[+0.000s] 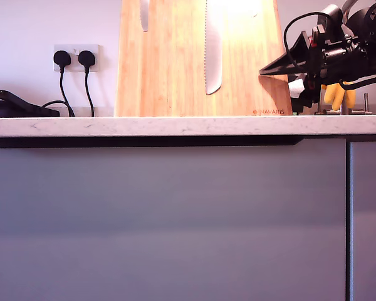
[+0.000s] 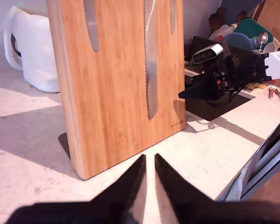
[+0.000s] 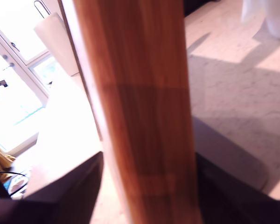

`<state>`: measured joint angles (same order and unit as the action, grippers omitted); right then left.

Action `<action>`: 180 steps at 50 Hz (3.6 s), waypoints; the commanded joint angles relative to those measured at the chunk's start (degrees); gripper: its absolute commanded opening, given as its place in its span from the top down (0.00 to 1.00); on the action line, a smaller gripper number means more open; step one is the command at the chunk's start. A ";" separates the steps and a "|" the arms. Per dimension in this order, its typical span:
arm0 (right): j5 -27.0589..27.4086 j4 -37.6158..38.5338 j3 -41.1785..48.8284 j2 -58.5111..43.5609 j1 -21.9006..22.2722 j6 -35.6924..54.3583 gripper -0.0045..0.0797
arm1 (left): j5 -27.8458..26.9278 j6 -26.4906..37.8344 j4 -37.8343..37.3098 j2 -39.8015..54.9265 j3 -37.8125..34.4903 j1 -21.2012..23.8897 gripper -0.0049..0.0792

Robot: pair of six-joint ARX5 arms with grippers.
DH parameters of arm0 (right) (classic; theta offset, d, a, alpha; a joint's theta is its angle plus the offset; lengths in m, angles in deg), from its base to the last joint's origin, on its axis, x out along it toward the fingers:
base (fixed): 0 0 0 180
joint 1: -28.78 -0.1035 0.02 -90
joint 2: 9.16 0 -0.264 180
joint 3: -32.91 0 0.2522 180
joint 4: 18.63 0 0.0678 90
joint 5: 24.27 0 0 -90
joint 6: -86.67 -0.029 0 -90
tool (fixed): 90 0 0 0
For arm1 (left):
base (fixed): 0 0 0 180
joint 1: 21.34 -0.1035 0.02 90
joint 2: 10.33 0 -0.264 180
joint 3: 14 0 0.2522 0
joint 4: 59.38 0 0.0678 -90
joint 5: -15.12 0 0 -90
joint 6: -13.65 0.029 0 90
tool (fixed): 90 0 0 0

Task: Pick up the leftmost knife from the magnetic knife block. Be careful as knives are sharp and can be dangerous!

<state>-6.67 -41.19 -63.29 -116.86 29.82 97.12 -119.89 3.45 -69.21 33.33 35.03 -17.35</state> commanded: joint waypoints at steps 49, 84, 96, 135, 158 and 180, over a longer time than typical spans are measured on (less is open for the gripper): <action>-0.50 0.81 -0.20 0.57 -1.38 0.98 0.96 | 7.10 0.17 27.82 15.80 8.07 2.25 0.80; 0.96 0.74 -0.20 0.57 -2.14 1.55 0.96 | 12.13 4.87 5.88 39.34 47.89 9.11 0.23; 0.98 0.83 -0.20 0.57 -2.16 1.77 0.96 | 12.15 4.66 0.57 47.82 60.98 9.68 0.22; 1.44 0.87 -0.20 0.57 -2.16 3.04 0.96 | 12.28 1.44 -6.58 65.26 83.91 11.56 0.22; 1.44 0.83 -0.20 0.57 -2.16 3.02 0.96 | 12.52 0.17 -4.83 66.66 84.11 11.56 0.60; 1.49 0.83 -0.20 0.57 -2.16 2.99 0.96 | 12.46 0.13 -6.10 66.66 84.11 11.56 0.74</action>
<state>-6.78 -40.97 -63.26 -116.93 28.72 100.66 -107.70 3.41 -75.79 98.57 118.58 -5.94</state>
